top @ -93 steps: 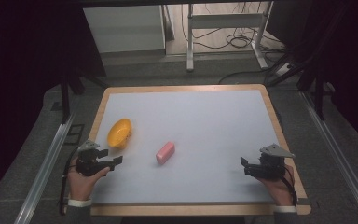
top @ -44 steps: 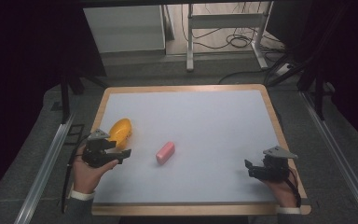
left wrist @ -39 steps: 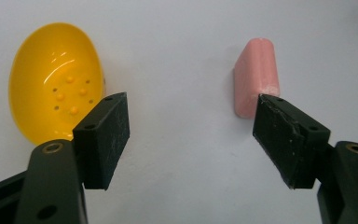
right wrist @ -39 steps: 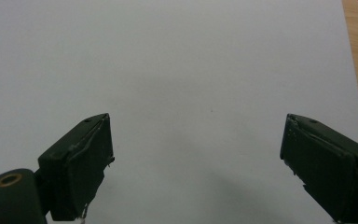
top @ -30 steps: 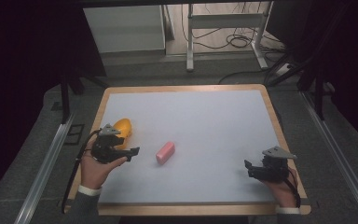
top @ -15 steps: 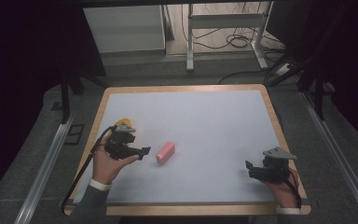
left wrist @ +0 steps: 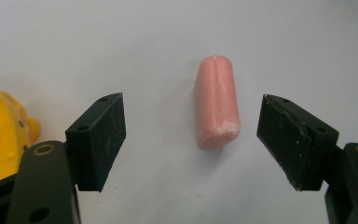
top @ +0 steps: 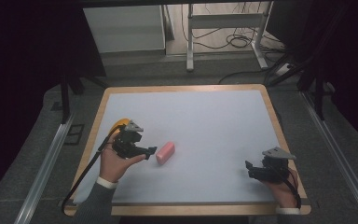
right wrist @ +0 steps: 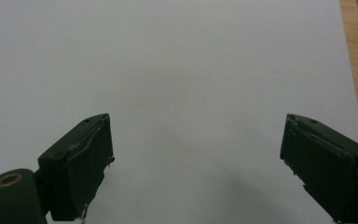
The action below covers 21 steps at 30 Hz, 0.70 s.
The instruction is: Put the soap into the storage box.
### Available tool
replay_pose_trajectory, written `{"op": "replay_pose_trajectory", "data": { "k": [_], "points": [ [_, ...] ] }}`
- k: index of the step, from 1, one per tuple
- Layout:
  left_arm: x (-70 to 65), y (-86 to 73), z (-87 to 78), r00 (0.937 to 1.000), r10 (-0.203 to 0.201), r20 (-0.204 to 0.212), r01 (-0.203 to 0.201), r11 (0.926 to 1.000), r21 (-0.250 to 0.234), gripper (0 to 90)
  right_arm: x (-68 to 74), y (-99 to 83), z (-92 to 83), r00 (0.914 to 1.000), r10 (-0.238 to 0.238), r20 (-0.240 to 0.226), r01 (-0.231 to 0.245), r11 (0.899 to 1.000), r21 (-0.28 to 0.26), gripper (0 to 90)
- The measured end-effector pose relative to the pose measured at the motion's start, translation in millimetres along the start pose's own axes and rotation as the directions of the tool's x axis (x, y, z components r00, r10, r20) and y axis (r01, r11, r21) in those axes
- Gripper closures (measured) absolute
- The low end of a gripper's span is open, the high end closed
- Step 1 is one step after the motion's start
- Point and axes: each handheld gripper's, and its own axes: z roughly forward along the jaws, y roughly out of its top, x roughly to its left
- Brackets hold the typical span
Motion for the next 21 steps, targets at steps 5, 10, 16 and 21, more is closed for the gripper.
{"op": "replay_pose_trajectory", "data": {
  "k": [5,10,16,21],
  "points": [
    [-6.2,6.2,6.0,0.9999,0.014,0.008,-0.014,0.9999,0.004,24.3,-0.1,0.0,-0.3,1.0,0.001,0.002,-0.001,1.0,0.0,9.1],
    [-13.0,10.9,13.0,0.9996,0.027,0.011,-0.027,0.9996,0.0,25.4,-1.2,-0.9,0.6,1.0,0.002,0.004,-0.002,1.0,0.004,9.1],
    [-19.1,15.0,22.9,0.9988,0.042,0.025,-0.042,0.999,0.016,25.5,-1.8,-1.5,1.1,1.0,0.003,0.008,-0.003,1.0,0.007,9.1],
    [-20.3,16.7,30.0,0.9986,0.041,0.033,-0.042,0.9987,0.029,26.1,-1.4,-1.7,1.8,1.0,-0.001,0.007,0.001,1.0,0.009,9.1]
  ]
}}
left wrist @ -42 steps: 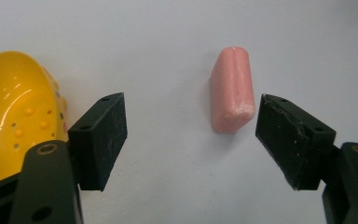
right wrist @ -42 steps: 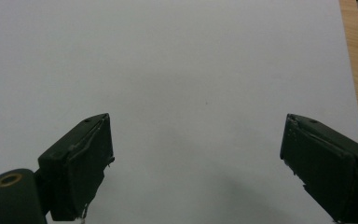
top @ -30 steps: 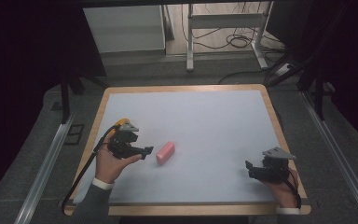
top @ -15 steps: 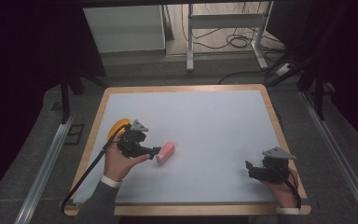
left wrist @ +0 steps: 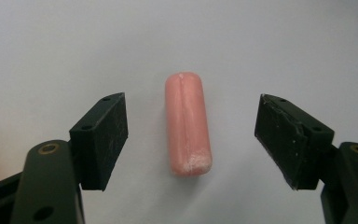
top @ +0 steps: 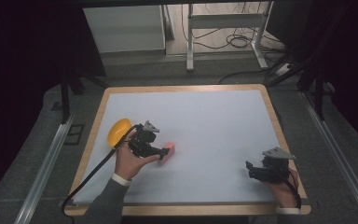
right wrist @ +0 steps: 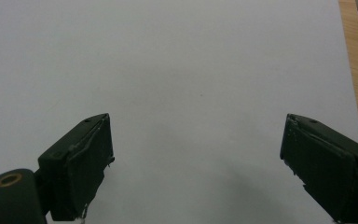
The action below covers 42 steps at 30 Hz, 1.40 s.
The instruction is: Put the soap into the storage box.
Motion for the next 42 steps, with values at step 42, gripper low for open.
{"op": "replay_pose_trajectory", "data": {
  "k": [42],
  "points": [
    [-1.3,-4.7,63.2,0.9989,-0.042,-0.022,0.045,0.9857,0.163,57.8,0.5,-1.9,3.6,0.9999,-0.003,0.012,0.003,1.0,0.018,9.1]
  ]
}}
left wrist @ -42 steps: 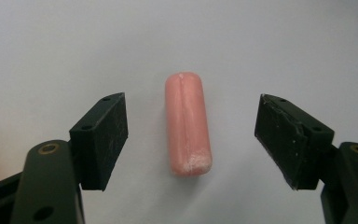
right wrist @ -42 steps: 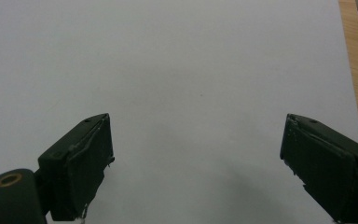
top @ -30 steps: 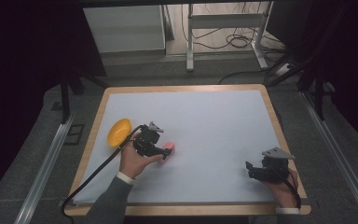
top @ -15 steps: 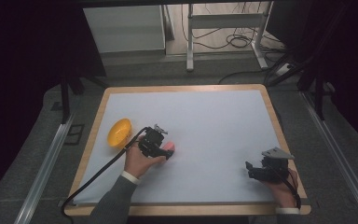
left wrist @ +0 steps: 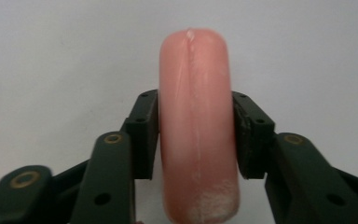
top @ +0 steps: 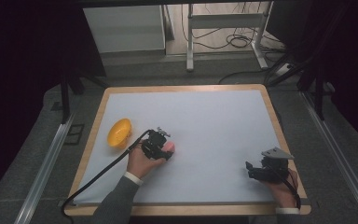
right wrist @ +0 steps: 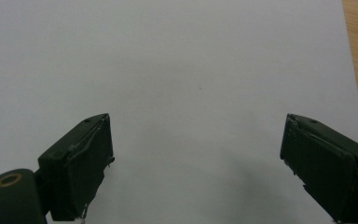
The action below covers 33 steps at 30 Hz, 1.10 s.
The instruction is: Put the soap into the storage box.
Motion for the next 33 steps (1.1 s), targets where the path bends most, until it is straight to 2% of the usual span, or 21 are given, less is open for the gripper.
{"op": "replay_pose_trajectory", "data": {
  "k": [9,14,19,27,33],
  "points": [
    [1.5,-0.9,-0.1,1.0,-0.003,0.002,0.003,1.0,0.0,60.1,0.0,0.3,-1.2,1.0,0.003,0.007,-0.003,1.0,-0.006,9.1],
    [3.3,-2.5,-3.2,0.9999,-0.011,0.012,0.012,0.9997,-0.021,60.1,-0.2,0.7,-1.8,0.9999,0.003,0.011,-0.003,1.0,-0.011,9.1],
    [5.8,-3.0,-10.8,0.9995,-0.008,0.029,0.009,0.9993,-0.037,60.1,0.0,0.7,-2.0,0.9999,0.001,0.012,-0.001,1.0,-0.011,9.1],
    [9.5,-3.7,-24.2,0.9997,-0.009,0.025,0.01,0.9972,-0.073,60.1,-0.6,0.6,-2.5,0.9999,-0.001,0.014,0.001,1.0,-0.012,9.1],
    [12.0,-4.8,-35.1,0.9993,-0.008,0.036,0.012,0.9952,-0.097,60.2,-0.6,0.2,-2.1,0.9999,0.0,0.015,0.0,1.0,-0.011,9.1]
  ]
}}
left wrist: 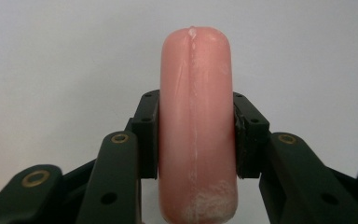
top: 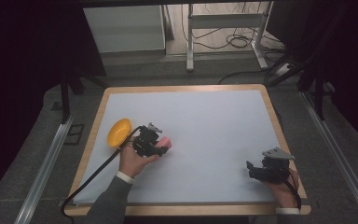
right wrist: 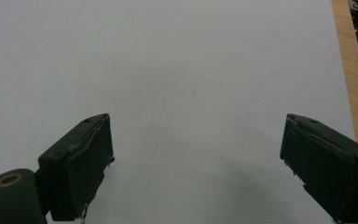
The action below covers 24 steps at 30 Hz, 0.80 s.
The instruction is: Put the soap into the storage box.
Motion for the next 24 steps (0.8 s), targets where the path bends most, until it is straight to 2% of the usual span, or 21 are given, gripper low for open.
{"op": "replay_pose_trajectory", "data": {
  "k": [13,24],
  "points": [
    [6.4,-1.2,-18.5,0.9997,-0.003,-0.023,0.003,0.9992,-0.039,60.2,-0.1,0.0,0.0,1.0,0.0,0.001,0.0,1.0,0.0,9.1],
    [13.1,-2.9,-34.3,0.9982,-0.03,-0.052,0.026,0.9957,-0.089,60.2,0.0,-0.1,0.2,1.0,0.0,0.001,0.0,1.0,0.002,9.1]
  ]
}}
